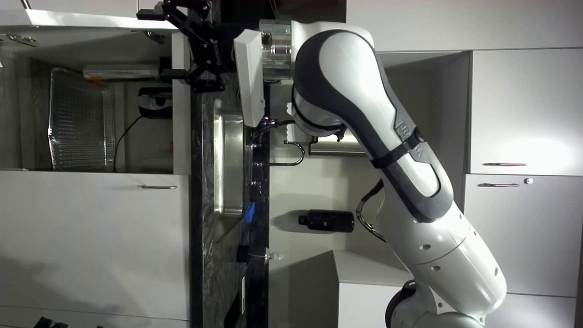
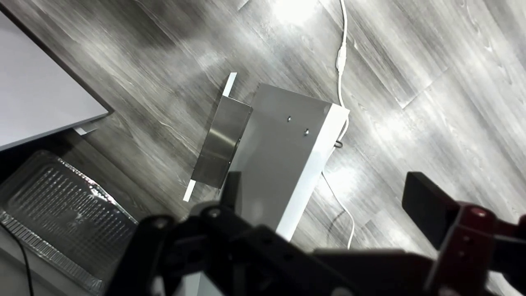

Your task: Close the bottom cabinet door on the left

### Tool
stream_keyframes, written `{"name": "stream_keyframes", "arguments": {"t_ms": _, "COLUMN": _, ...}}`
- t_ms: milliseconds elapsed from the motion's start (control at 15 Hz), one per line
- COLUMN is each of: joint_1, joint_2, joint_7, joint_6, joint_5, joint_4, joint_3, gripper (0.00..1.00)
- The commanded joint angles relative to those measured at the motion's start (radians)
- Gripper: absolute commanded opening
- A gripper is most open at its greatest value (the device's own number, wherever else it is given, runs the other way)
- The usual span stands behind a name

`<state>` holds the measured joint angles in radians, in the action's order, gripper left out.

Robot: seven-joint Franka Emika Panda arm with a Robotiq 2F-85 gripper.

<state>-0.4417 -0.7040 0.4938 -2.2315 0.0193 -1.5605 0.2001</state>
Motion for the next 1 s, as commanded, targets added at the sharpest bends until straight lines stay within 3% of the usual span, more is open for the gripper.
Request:
{"name": "stream_keyframes", "arguments": {"t_ms": 0, "joint_1": -0.048, "joint_2": -0.048, "joint_7": 0.0, "joint_6": -0.008, "joint_5": -0.019, "joint_4": 0.053, "joint_3": -0.029, "gripper": 1.0}}
{"name": "stream_keyframes", "arguments": {"t_ms": 667, "joint_1": -0.158, "joint_2": -0.199, "joint_7": 0.012, "joint_6": -0.127, "joint_5": -0.07, "joint_4": 0.181, "joint_3": -0.087, "gripper": 1.0}}
{"name": "stream_keyframes", "arguments": {"t_ms": 733, "joint_1": -0.161, "joint_2": -0.211, "joint_7": 0.01, "joint_6": -0.135, "joint_5": -0.067, "joint_4": 0.194, "joint_3": -0.091, "gripper": 0.89}}
{"name": "stream_keyframes", "arguments": {"t_ms": 800, "joint_1": -0.161, "joint_2": -0.222, "joint_7": 0.006, "joint_6": -0.144, "joint_5": -0.064, "joint_4": 0.205, "joint_3": -0.092, "gripper": 0.72}}
{"name": "stream_keyframes", "arguments": {"t_ms": 933, "joint_1": -0.163, "joint_2": -0.246, "joint_7": 0.003, "joint_6": -0.156, "joint_5": -0.062, "joint_4": 0.234, "joint_3": -0.092, "gripper": 0.56}}
